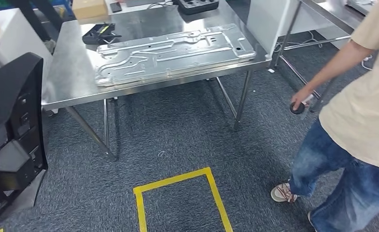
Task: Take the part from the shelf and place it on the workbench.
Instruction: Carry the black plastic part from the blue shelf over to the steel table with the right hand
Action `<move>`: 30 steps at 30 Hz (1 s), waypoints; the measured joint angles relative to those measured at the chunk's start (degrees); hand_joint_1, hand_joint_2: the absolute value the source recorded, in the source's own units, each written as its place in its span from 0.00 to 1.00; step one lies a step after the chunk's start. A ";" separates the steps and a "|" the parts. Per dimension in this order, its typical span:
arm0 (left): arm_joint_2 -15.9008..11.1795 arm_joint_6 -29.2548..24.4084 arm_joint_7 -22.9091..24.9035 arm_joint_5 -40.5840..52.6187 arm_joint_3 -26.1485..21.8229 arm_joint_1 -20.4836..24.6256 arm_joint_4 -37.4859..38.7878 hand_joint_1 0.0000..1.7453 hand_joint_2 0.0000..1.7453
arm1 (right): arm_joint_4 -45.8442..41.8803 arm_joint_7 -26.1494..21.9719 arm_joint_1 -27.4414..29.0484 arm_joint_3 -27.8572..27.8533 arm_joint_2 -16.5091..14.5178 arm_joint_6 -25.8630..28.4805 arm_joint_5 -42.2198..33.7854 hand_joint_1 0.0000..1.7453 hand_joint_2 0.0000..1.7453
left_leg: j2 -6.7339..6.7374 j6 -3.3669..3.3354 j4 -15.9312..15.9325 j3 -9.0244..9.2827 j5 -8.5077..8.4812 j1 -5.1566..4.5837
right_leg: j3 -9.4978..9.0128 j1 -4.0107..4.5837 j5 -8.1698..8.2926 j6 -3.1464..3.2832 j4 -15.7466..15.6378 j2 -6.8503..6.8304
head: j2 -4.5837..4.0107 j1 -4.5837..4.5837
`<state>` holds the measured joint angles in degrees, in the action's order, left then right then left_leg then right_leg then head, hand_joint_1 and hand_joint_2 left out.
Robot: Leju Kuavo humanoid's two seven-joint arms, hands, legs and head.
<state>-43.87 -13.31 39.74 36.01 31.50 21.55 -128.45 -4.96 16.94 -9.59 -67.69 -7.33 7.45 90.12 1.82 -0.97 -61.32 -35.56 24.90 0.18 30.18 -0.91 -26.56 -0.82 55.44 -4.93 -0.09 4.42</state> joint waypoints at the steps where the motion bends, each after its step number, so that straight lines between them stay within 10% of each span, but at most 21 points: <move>1: 0.02 0.01 0.00 0.01 -0.03 0.06 0.00 1.00 1.00 | 0.00 0.00 -0.03 0.00 -0.07 -0.02 0.00 0.00 0.00 | 1.37 -0.48 3.75 1.91 -1.29 -0.37 | -0.33 0.10 -0.25 -0.21 -0.01 -0.56 | 0.00 0.01; 3: 0.02 0.02 0.00 0.05 -0.07 0.18 0.00 1.00 1.00 | 0.00 -0.01 -0.09 0.00 -0.19 -0.07 0.00 0.00 0.00 | 2.71 -1.17 6.83 3.32 -1.89 -1.03 | -0.84 0.13 -0.70 -0.79 -0.09 -1.75 | 0.00 0.09; 6: -0.04 0.02 0.00 0.09 -0.15 0.14 -0.02 1.00 1.00 | 0.00 -0.01 -0.34 -0.01 -0.25 -0.09 0.00 0.00 0.00 | 0.29 -1.52 7.49 3.65 -2.21 -0.86 | -1.53 0.07 -1.40 -1.81 -0.23 -2.60 | 0.00 0.14; 10: 0.14 0.16 0.00 0.17 0.07 0.30 -0.03 1.00 1.00 | 0.00 -0.03 -0.08 -0.02 -0.30 -0.11 -0.07 0.00 0.00 | -2.32 -2.23 8.24 4.33 -2.50 -0.06 | 3.89 -0.05 -7.41 -2.41 11.56 4.11 | 0.00 -0.13; 12: 0.27 0.20 0.00 0.30 0.28 0.14 -0.02 1.00 1.00 | 0.00 -0.04 0.02 -0.02 -0.28 0.06 -0.08 0.00 0.00 | -3.51 -2.30 8.21 4.41 -2.32 0.00 | 7.53 -0.07 -8.55 -2.55 17.19 4.86 | 0.00 -0.20; 17: 0.48 0.14 0.00 0.37 0.77 0.09 -0.03 1.00 1.00 | 0.00 -0.04 0.05 -0.31 -0.21 0.98 -0.52 0.00 0.00 | -5.52 -1.01 7.39 5.08 -1.05 0.28 | 2.24 -0.47 1.01 -2.64 2.01 5.55 | 0.00 -0.23; 22: 0.46 0.30 0.00 -3.36 1.02 0.21 -0.04 1.00 1.00 | 0.00 -0.04 -0.20 -0.75 -0.23 1.23 -0.21 0.00 0.00 | -5.08 -0.07 6.16 4.58 0.03 0.43 | 1.50 -0.29 1.13 -0.82 0.21 5.53 | 0.00 -0.09; 27: 0.46 0.48 -0.07 -4.34 1.28 0.38 -0.03 1.00 1.00 | 0.00 -0.04 0.02 -0.98 -0.21 1.27 -0.02 0.00 0.00 | -2.64 0.70 -10.86 -4.23 6.68 0.57 | 1.18 -0.24 0.75 0.12 0.13 4.85 | 0.00 0.10; 30: 0.45 0.47 -0.15 -4.60 1.33 0.45 -0.03 1.00 1.00 | 0.00 -0.04 -0.01 -1.02 -0.22 1.27 0.00 0.00 0.00 | -2.52 0.05 -5.38 -2.38 2.13 0.39 | 0.47 -0.11 0.28 0.13 0.12 4.70 | 0.00 0.11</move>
<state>-43.42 -12.84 39.58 31.42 32.83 22.00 -128.49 -4.96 16.90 -9.60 -68.71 -7.55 8.72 90.12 -0.70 -0.92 -66.70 -37.94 27.03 0.57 30.65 -1.03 -26.28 -0.68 55.56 -0.22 -0.09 4.53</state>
